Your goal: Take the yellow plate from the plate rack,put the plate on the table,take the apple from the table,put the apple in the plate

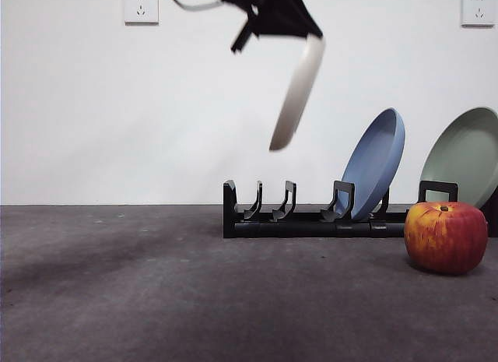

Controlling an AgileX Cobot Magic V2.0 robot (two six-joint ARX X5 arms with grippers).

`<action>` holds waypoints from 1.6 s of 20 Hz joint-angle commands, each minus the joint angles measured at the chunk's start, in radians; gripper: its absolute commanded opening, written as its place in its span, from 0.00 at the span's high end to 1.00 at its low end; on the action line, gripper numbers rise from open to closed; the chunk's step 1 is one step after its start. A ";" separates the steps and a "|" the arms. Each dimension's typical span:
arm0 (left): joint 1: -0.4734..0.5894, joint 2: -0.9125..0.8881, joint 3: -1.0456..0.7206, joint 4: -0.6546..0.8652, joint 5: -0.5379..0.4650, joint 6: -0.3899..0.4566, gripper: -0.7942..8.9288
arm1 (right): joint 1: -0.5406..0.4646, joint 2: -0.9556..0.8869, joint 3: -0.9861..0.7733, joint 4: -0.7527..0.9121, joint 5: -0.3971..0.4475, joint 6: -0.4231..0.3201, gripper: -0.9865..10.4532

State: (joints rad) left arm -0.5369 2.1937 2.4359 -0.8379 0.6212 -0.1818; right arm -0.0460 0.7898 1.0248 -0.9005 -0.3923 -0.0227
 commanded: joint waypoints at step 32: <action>-0.557 -0.524 -0.966 -0.217 -0.897 0.397 0.92 | 0.001 0.039 0.005 0.012 -0.027 0.019 0.39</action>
State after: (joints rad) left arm -1.0969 1.6657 1.4773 -1.0565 -0.2729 0.2310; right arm -0.0460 0.8288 1.0248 -0.8909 -0.4175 -0.0113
